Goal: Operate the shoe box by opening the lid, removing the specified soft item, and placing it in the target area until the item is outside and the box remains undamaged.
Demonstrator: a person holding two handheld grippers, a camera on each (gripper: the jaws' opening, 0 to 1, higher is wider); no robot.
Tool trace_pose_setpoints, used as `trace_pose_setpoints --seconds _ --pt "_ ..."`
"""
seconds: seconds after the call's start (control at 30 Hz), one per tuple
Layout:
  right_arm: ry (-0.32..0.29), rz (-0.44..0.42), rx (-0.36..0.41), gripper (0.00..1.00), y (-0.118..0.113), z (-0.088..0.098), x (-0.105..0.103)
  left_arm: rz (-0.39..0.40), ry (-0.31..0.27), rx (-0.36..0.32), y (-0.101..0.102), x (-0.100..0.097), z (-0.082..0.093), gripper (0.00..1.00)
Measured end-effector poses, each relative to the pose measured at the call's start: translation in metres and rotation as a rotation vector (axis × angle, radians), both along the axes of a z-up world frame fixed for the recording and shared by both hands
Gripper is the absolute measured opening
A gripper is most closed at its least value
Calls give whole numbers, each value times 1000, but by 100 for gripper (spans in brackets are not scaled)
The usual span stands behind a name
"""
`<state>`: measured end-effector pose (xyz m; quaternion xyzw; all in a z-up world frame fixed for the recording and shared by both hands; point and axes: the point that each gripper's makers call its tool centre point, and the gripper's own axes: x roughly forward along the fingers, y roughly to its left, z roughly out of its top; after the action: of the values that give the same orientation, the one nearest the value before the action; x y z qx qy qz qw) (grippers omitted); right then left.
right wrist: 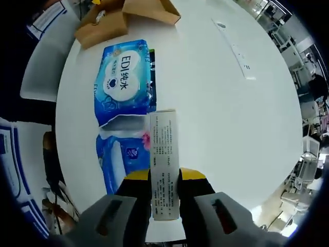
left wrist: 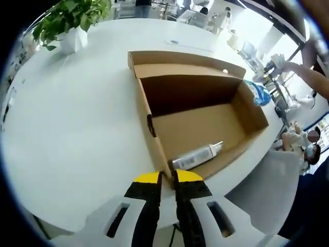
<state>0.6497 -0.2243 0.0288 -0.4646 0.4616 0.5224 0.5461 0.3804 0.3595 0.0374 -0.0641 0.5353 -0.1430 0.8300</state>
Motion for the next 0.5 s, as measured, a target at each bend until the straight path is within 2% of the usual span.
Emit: trace_pose_setpoints --seconds 0.1,0.33,0.37,0.5 --pt "13 18 -8 17 -7 -15 3 -5 5 0 1 1 -1 7" --pt "40 7 16 17 -7 -24 2 -11 17 12 2 1 -2 7" --pt "62 -5 24 17 -8 -25 -2 -15 16 15 2 2 -2 7" --pt "73 -13 30 17 -15 -32 -1 -16 19 17 2 2 -3 7"
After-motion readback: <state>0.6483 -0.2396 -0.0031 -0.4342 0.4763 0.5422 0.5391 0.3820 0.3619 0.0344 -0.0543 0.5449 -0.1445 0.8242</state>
